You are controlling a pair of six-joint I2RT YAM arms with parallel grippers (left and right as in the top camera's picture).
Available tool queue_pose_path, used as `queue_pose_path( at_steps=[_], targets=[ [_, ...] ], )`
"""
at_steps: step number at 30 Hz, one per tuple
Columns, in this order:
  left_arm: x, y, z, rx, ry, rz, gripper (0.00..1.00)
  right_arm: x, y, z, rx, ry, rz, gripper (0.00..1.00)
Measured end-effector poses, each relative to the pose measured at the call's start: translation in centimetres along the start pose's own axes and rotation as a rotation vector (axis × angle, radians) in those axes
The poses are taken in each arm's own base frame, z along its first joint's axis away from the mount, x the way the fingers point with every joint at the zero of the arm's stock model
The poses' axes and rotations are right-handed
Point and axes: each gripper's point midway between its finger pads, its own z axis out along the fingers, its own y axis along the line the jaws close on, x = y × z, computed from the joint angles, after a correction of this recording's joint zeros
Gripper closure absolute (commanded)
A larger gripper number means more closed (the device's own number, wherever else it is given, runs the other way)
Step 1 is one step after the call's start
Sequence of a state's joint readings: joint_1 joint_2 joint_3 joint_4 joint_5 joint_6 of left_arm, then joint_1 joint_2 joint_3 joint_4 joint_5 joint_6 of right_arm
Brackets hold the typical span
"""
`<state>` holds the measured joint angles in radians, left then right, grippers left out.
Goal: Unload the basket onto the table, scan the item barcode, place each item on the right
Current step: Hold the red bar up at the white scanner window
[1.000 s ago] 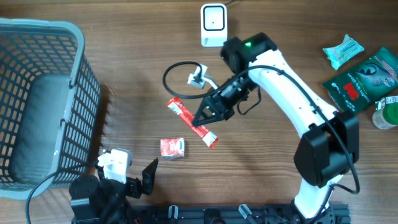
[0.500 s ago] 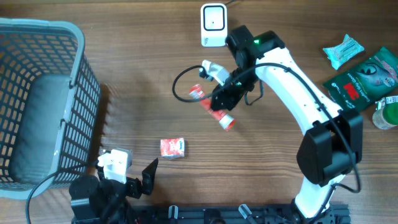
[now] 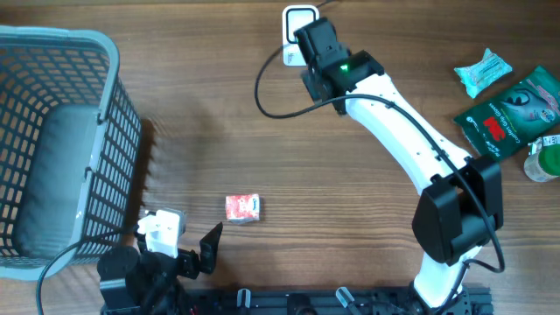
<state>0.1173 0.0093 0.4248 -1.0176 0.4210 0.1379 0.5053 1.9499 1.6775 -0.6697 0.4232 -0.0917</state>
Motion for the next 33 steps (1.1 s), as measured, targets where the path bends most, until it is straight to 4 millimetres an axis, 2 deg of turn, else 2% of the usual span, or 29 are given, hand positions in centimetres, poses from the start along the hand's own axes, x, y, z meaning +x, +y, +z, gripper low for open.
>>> queue_pose_path(
  at_steps=[2, 6, 10, 15, 22, 25, 29, 33],
  targets=[
    [0.0, 0.0, 0.0, 0.000, 0.000, 0.000, 0.00, -2.8, -0.8, -0.2, 0.043, -0.110, -0.022, 0.95],
    [0.0, 0.0, 0.0, 0.000, 0.000, 0.000, 0.00, -6.7, -2.7, -0.6, 0.161, -0.255, -0.076, 0.95],
    [0.0, 0.0, 0.0, 0.000, 0.000, 0.000, 0.00, -8.2, -3.6, 1.8, 0.318, -0.296, -0.167, 0.95],
    [0.0, 0.0, 0.0, 0.000, 0.000, 0.000, 0.00, -8.8, -3.7, 5.3, 0.494, -0.298, -0.324, 0.95],
    [0.0, 0.0, 0.0, 0.000, 0.000, 0.000, 0.00, -6.3, -2.3, 9.0, 0.528, -0.187, -0.496, 0.95],
    [0.0, 0.0, 0.0, 0.000, 0.000, 0.000, 0.00, -5.9, -1.6, 9.6, 0.519, -0.178, -0.515, 0.95],
    [0.0, 0.0, 0.0, 0.000, 0.000, 0.000, 0.00, -6.2, -0.2, 9.1, 0.505, -0.193, -0.527, 0.96],
    [0.0, 0.0, 0.0, 0.000, 0.000, 0.000, 0.00, -5.6, 1.0, 9.0, 0.493, -0.175, -0.524, 0.96]
  ],
)
